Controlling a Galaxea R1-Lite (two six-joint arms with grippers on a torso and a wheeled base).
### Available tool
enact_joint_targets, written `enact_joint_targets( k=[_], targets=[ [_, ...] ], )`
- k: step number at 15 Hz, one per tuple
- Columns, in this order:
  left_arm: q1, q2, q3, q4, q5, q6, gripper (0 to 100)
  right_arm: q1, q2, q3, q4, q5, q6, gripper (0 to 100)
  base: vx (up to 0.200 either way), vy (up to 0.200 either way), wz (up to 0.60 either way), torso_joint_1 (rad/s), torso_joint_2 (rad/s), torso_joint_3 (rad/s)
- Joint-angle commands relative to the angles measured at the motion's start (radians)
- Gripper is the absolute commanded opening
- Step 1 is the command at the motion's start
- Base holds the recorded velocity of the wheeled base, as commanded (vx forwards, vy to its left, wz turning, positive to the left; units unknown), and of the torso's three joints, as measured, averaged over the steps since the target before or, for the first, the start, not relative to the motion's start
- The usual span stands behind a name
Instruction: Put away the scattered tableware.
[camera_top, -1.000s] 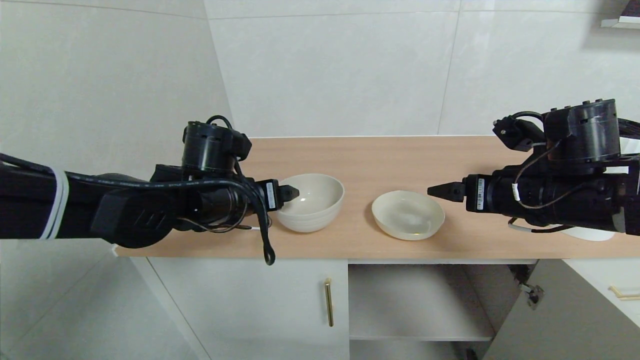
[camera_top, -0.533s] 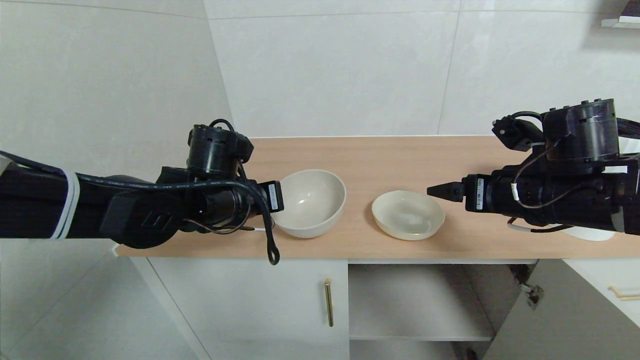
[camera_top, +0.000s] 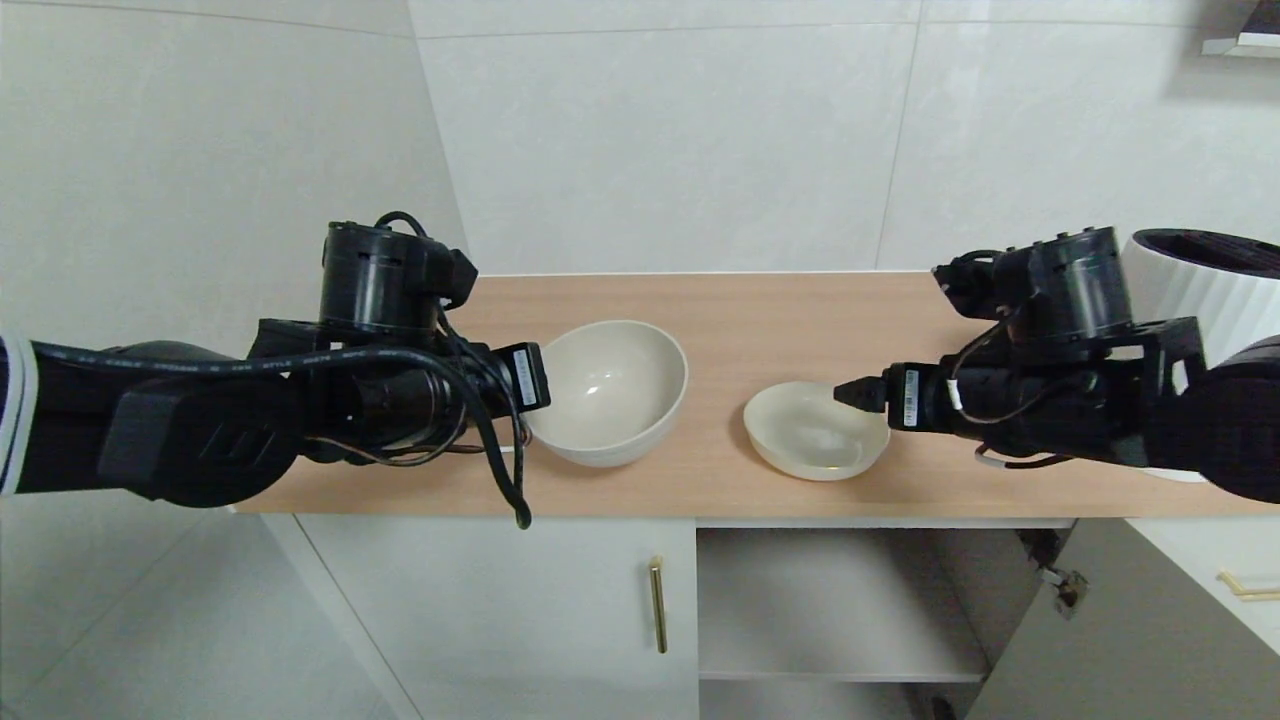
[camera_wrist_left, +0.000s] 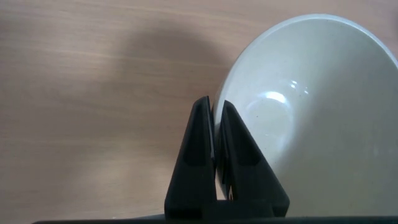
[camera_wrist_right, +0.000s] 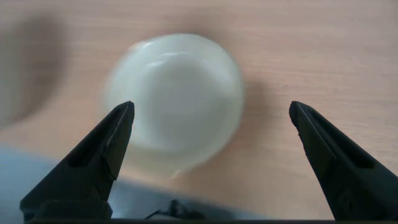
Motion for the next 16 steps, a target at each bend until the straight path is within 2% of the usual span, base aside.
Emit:
enact_joint_targets(
  k=[1, 13, 14, 16],
  targets=[
    [0.0, -0.018, 0.004, -0.001, 0.0, -0.001, 0, 0.021, 0.102, -0.031, -0.001, -0.05, 0.008, 100, 0.0, 0.0, 0.0, 0.0, 0.0, 0.0],
    [0.002, -0.038, 0.006, -0.001, 0.002, -0.003, 0, -0.002, 0.133, -0.036, 0.0, -0.061, 0.02, 100, 0.0, 0.0, 0.0, 0.0, 0.0, 0.0],
    [0.002, -0.038, 0.006, -0.001, 0.002, -0.003, 0, -0.002, 0.133, -0.036, 0.0, -0.061, 0.02, 0, 0.0, 0.0, 0.0, 0.0, 0.0, 0.0],
    [0.002, -0.039, 0.007, -0.001, 0.002, -0.003, 0, -0.003, 0.133, -0.036, 0.0, -0.056, 0.02, 0, 0.0, 0.0, 0.0, 0.0, 0.0, 0.0]
  ],
)
